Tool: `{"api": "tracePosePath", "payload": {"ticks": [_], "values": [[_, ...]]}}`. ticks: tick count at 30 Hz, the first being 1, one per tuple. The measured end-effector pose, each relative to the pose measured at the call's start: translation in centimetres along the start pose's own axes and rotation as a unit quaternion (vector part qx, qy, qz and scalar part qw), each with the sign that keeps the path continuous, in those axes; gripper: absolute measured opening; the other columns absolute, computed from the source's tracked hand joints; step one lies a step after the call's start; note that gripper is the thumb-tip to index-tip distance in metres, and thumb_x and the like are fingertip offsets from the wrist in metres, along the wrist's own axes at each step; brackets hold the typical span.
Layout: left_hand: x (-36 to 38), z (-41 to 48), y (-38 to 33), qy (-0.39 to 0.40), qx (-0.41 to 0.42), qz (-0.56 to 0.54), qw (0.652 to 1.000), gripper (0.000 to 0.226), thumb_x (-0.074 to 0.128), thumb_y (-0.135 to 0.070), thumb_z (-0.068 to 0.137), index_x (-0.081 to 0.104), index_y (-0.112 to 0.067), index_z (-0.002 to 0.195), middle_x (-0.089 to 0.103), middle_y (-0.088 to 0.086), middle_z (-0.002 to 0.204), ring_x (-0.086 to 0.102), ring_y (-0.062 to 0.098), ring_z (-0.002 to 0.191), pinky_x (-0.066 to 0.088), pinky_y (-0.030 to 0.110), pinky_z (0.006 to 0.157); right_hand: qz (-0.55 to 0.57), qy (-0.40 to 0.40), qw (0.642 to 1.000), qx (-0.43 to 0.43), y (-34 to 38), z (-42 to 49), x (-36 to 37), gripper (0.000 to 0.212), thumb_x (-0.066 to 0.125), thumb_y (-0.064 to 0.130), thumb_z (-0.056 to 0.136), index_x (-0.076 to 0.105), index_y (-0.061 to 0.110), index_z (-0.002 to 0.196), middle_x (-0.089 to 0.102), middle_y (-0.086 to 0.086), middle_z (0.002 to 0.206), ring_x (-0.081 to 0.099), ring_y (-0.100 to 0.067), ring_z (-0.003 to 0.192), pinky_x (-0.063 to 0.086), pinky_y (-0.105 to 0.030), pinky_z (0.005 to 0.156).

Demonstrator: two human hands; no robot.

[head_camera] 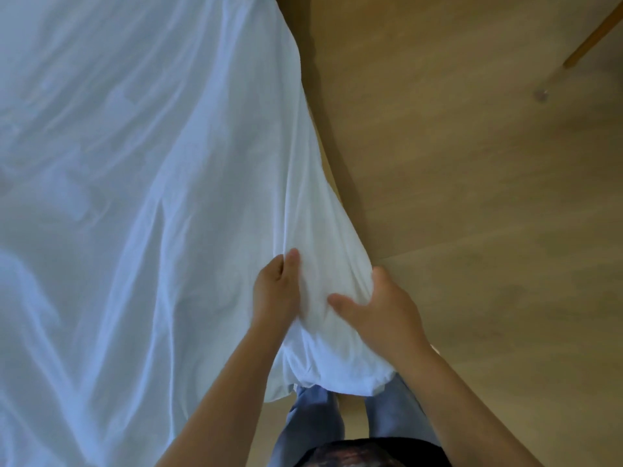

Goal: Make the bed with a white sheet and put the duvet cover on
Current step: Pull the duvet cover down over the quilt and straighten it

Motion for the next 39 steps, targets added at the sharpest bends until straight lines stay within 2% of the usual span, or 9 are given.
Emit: {"api": "tracePosePath", "payload": {"ticks": [3, 8, 18, 23, 26, 28, 32, 36, 39], "values": [[-1.8, 0.3, 0.3, -0.040, 0.022, 0.004, 0.999, 0.048, 0.050, -0.037, 0.094, 0.034, -0.017, 0.053, 0.032, -0.010, 0.046, 0.033, 0.010, 0.047, 0.029, 0.024, 0.048, -0.053, 0.005, 0.997, 0.051, -0.8, 0.7, -1.3, 0.070, 0.064, 0.073, 0.062, 0.036, 0.025, 0.106, 0.045, 0.017, 0.089, 0.048, -0.004, 0.076, 0.036, -0.022, 0.060], [-0.7, -1.1, -1.6, 0.028, 0.094, 0.075, 0.992, 0.052, 0.050, -0.033, 0.094, 0.033, -0.018, 0.048, 0.033, -0.009, 0.041, 0.032, 0.005, 0.041, 0.027, 0.017, 0.043, -0.080, 0.061, 0.995, 0.022, 0.2, 3.4, -0.3, 0.099, 0.058, 0.072, 0.068, 0.019, 0.022, 0.144, 0.034, -0.002, 0.142, 0.038, -0.023, 0.127, 0.036, -0.037, 0.098], [-2.6, 0.4, -1.4, 0.132, 0.082, 0.140, 0.978, 0.046, 0.053, -0.027, 0.089, 0.041, 0.000, 0.055, 0.041, -0.001, 0.048, 0.037, 0.009, 0.046, 0.029, 0.016, 0.046, -0.033, -0.003, 0.998, 0.049, 1.5, 9.0, 2.4, 0.070, 0.052, 0.058, 0.086, 0.037, 0.012, 0.136, 0.050, -0.006, 0.133, 0.050, -0.026, 0.119, 0.041, -0.035, 0.091], [-1.4, 5.0, -0.6, 0.111, 0.035, 0.282, 0.952, 0.022, 0.056, -0.031, 0.084, 0.047, -0.019, 0.068, 0.048, -0.009, 0.062, 0.044, 0.011, 0.058, 0.032, 0.024, 0.056, 0.077, 0.082, 0.988, 0.102, 0.7, 9.1, 3.3, 0.066, 0.066, 0.051, 0.079, 0.045, 0.020, 0.133, 0.056, 0.007, 0.110, 0.051, -0.006, 0.078, 0.041, -0.023, 0.066], [0.7, 7.1, -1.4, 0.103, 0.020, 0.254, 0.962, 0.036, 0.054, -0.044, 0.087, 0.052, -0.019, 0.112, 0.060, -0.004, 0.101, 0.057, 0.018, 0.095, 0.035, 0.024, 0.075, 0.087, 0.093, 0.986, 0.103, 0.8, 9.0, 3.5, 0.064, 0.068, 0.046, 0.079, 0.046, 0.020, 0.134, 0.058, 0.006, 0.115, 0.056, -0.015, 0.095, 0.044, -0.030, 0.082], [1.6, 8.2, -2.2, 0.070, 0.039, 0.241, 0.967, 0.022, 0.047, -0.033, 0.094, 0.053, -0.012, 0.097, 0.060, -0.002, 0.094, 0.057, 0.024, 0.093, 0.034, 0.024, 0.070, 0.076, 0.093, 0.988, 0.095, 1.4, 9.0, 3.6, 0.054, 0.068, 0.042, 0.080, 0.051, 0.021, 0.127, 0.060, 0.001, 0.119, 0.058, -0.018, 0.101, 0.046, -0.029, 0.083], [0.7, 9.0, -2.7, -0.018, -0.019, 0.084, 0.996, 0.029, 0.036, -0.015, 0.098, 0.039, -0.011, 0.069, 0.046, 0.002, 0.070, 0.047, 0.022, 0.074, 0.034, 0.028, 0.062, 0.081, 0.080, 0.990, 0.082, 2.0, 9.2, 3.9, 0.007, 0.061, 0.021, 0.088, 0.056, 0.019, 0.092, 0.061, -0.002, 0.087, 0.055, -0.007, 0.071, 0.039, -0.013, 0.053], [0.2, 6.6, -4.2, 0.057, -0.110, -0.171, 0.977, 0.025, 0.043, -0.023, 0.095, 0.055, -0.007, 0.080, 0.057, 0.011, 0.079, 0.056, 0.024, 0.074, 0.046, 0.034, 0.069, 0.070, 0.053, 0.992, 0.094, 2.2, 9.6, 3.8, 0.054, 0.067, 0.047, 0.079, 0.049, 0.017, 0.120, 0.059, 0.002, 0.112, 0.057, -0.013, 0.092, 0.039, -0.024, 0.066], [-1.2, 4.7, -5.5, 0.201, -0.105, -0.197, 0.954, 0.027, 0.053, -0.041, 0.090, 0.070, -0.020, 0.088, 0.074, 0.002, 0.087, 0.071, 0.018, 0.080, 0.054, 0.030, 0.067, 0.066, 0.027, 0.993, 0.095, 2.6, 10.0, 4.2, 0.062, 0.062, 0.057, 0.078, 0.046, 0.014, 0.120, 0.059, -0.001, 0.112, 0.057, -0.017, 0.094, 0.040, -0.028, 0.073]]}}
Point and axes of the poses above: each hand's wrist, its own z-axis towards the middle knuckle, its own x-axis out of the palm, y = z × x, the point moved 5 cm from there along z, towards the middle knuckle
